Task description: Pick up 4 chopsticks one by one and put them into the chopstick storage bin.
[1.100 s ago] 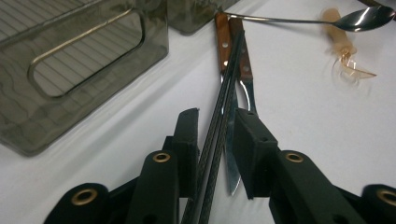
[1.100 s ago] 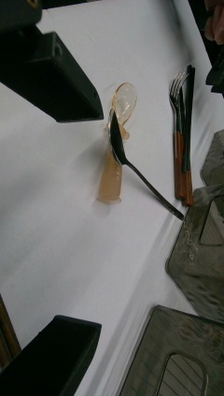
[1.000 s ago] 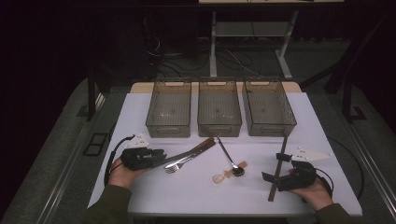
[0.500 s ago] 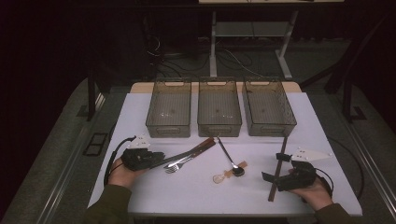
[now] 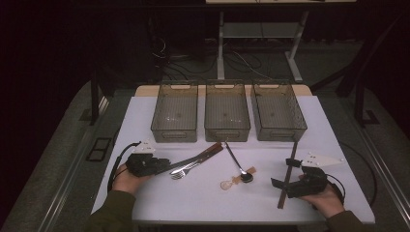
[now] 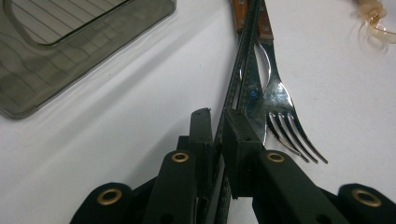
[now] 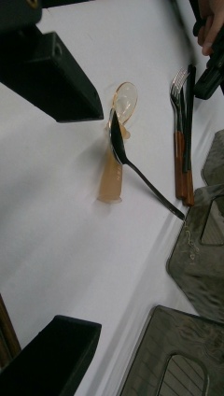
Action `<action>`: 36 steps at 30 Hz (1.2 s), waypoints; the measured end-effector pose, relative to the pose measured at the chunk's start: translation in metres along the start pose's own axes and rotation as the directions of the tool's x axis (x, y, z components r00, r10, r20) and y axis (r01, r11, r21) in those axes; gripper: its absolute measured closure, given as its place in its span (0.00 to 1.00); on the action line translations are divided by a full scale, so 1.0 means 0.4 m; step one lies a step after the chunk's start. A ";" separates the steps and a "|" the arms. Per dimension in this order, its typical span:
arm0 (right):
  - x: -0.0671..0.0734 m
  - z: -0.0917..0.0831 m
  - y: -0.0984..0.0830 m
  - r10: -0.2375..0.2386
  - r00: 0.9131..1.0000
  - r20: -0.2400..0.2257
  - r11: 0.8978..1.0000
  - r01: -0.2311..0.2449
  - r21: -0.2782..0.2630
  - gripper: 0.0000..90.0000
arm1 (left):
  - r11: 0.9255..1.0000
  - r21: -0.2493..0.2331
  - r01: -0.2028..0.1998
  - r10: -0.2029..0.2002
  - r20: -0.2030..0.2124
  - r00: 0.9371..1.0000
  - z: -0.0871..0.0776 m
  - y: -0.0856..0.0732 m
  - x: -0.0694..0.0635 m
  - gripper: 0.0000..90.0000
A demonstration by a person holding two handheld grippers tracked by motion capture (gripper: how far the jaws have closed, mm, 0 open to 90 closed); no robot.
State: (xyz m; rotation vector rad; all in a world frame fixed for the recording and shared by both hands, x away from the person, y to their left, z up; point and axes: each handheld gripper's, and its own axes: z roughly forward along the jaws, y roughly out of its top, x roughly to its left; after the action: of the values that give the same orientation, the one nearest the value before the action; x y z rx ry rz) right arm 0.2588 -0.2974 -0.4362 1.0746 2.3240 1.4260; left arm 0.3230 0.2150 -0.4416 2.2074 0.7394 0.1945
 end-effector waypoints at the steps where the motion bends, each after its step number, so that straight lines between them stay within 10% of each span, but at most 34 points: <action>1: 0.000 0.000 0.000 0.000 1.000 0.000 1.000 0.000 0.000 0.01 | 1.000 0.001 0.000 0.000 0.002 1.000 0.001 0.000 -0.001 0.90; 36: 0.000 0.001 0.000 0.002 1.000 0.003 1.000 -0.002 0.001 0.01 | 0.999 0.036 -0.027 0.028 -0.020 0.999 0.018 -0.007 0.008 0.92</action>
State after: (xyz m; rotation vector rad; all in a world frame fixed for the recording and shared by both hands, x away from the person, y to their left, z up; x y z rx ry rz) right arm 0.2591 -0.2972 -0.4365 1.0785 2.3224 1.4236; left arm 0.3271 0.2138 -0.4488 2.2535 0.7294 0.2199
